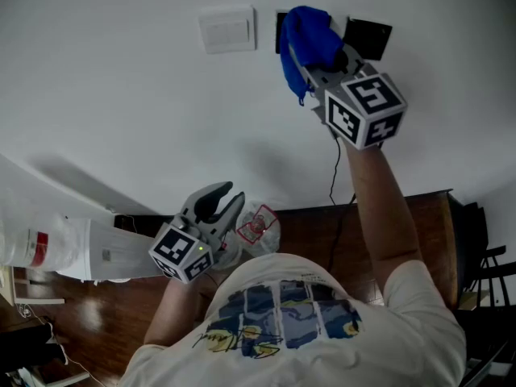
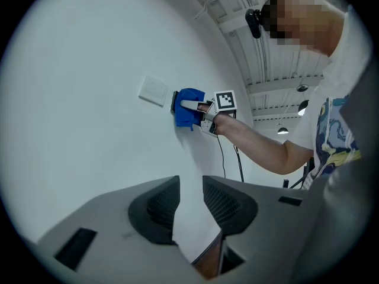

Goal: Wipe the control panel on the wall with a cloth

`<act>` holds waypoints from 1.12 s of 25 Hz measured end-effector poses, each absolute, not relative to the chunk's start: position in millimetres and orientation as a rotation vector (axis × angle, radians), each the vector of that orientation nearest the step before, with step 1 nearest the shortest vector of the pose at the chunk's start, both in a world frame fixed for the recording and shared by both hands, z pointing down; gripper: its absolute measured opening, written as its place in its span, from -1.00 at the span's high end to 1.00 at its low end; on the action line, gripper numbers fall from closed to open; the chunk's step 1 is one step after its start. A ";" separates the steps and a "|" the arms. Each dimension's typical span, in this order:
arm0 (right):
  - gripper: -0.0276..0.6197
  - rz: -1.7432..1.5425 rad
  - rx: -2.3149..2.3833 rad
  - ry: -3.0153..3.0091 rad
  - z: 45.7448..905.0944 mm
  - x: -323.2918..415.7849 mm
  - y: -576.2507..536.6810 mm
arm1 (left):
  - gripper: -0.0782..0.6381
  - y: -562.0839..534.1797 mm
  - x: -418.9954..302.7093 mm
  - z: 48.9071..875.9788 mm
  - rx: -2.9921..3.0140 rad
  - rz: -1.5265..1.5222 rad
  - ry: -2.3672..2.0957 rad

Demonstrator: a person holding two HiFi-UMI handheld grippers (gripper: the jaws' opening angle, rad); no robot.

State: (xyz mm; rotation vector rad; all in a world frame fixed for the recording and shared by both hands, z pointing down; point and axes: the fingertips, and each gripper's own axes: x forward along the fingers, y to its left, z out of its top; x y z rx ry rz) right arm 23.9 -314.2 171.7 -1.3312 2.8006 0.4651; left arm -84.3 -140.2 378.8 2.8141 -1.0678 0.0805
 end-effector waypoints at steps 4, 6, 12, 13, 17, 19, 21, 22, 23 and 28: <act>0.64 0.460 -1.366 2.783 172.7 38.4 -314.4 | 0.51 -140.9 -79.2 378.0 2.819 0.077 -1.053; 0.64 0.460 -1.383 2.773 172.9 45.3 -314.8 | 0.51 -141.6 -77.1 378.2 2.821 0.079 -1.047; 0.64 0.477 -1.424 2.762 173.6 60.7 -315.0 | 0.51 -144.0 -73.5 379.0 2.821 0.082 -1.036; 0.64 0.476 -1.427 2.761 173.9 62.2 -315.2 | 0.51 -144.2 -72.4 379.0 2.822 0.082 -1.032; 0.64 0.453 -1.457 2.744 176.5 70.4 -318.0 | 0.51 -144.4 -70.4 379.1 2.827 0.078 -1.024; 0.64 0.433 -1.468 2.735 178.0 75.1 -320.3 | 0.51 -144.6 -71.9 379.5 2.825 0.081 -1.027; 0.64 0.427 -1.469 2.737 178.9 76.1 -321.5 | 0.51 -144.9 -73.4 380.7 2.822 0.086 -1.030; 0.64 0.428 -1.470 2.740 179.3 76.1 -322.0 | 0.51 -144.9 -73.5 381.0 2.821 0.085 -1.030; 0.64 0.426 -1.470 2.739 179.6 76.6 -322.2 | 0.51 -144.6 -73.2 381.0 2.820 0.082 -1.030; 0.64 0.431 -1.474 2.712 177.8 81.7 -311.7 | 0.51 -140.5 -76.4 380.5 2.819 0.075 -1.040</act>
